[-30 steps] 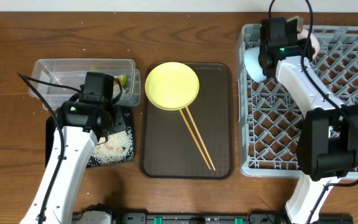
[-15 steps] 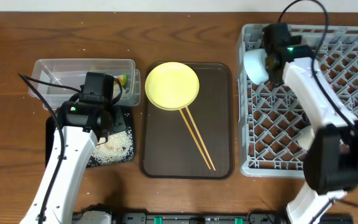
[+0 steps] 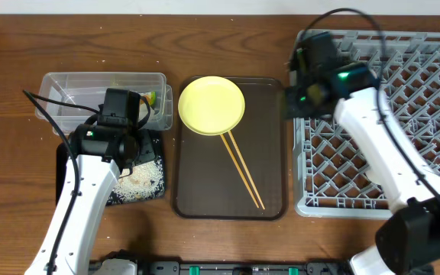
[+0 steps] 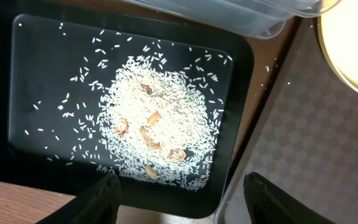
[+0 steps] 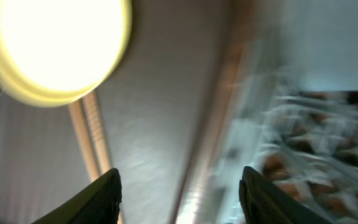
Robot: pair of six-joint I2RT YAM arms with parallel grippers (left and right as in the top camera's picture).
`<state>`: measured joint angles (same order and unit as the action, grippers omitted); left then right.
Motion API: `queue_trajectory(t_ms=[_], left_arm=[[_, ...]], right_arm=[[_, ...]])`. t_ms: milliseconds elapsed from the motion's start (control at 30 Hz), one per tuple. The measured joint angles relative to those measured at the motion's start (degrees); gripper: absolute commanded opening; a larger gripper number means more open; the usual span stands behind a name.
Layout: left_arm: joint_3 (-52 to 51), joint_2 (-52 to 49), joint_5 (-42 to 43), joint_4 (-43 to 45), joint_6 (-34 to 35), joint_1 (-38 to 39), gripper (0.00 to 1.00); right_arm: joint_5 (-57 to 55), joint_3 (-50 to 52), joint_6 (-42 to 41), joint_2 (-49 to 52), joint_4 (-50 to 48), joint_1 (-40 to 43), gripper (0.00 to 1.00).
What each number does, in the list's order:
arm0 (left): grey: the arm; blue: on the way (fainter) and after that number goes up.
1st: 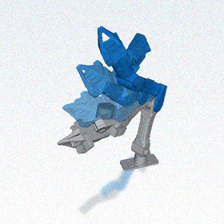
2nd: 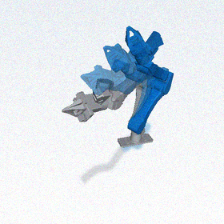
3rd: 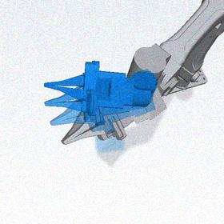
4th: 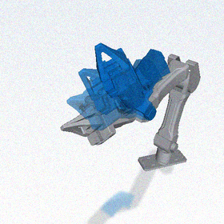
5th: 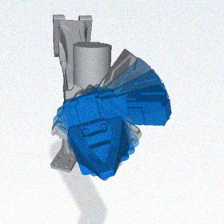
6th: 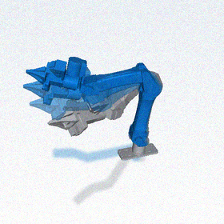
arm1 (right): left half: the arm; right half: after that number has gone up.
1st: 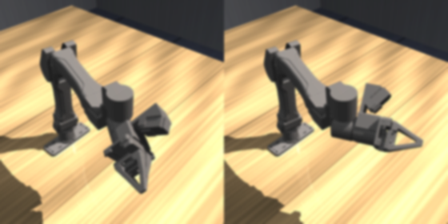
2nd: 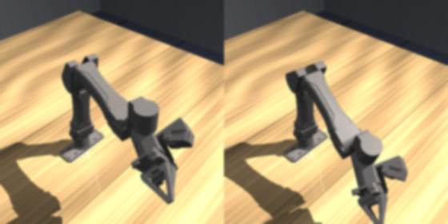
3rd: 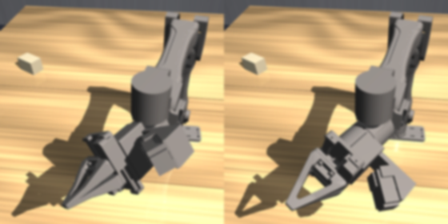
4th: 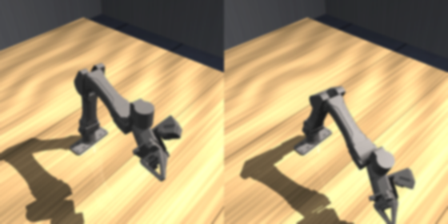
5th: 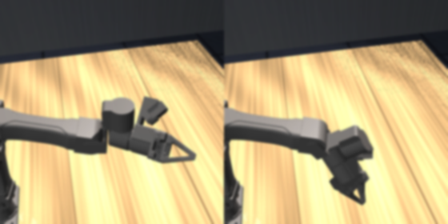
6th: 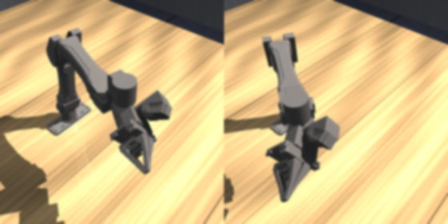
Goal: Sort waste into correct bins and load items into the dishwasher rack
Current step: 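Move the right gripper to the chopsticks on the brown tray and grasp one, then carry the chopstick to the rack and stand it upright in a slot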
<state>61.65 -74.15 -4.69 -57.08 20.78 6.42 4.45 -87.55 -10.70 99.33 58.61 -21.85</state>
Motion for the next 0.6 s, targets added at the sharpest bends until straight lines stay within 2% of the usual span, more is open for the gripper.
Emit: queue_trajectory(t_ms=[233, 600], left_arm=[[0.00, 0.00, 0.00, 0.00, 0.00, 0.00, 0.66], [0.00, 0.00, 0.00, 0.00, 0.00, 0.00, 0.66]], right_arm=[[2.21, 4.15, 0.74, 4.24, -0.96, -8.72, 0.53], [2.32, 13.46, -1.07, 9.40, -8.79, -12.28, 0.47]])
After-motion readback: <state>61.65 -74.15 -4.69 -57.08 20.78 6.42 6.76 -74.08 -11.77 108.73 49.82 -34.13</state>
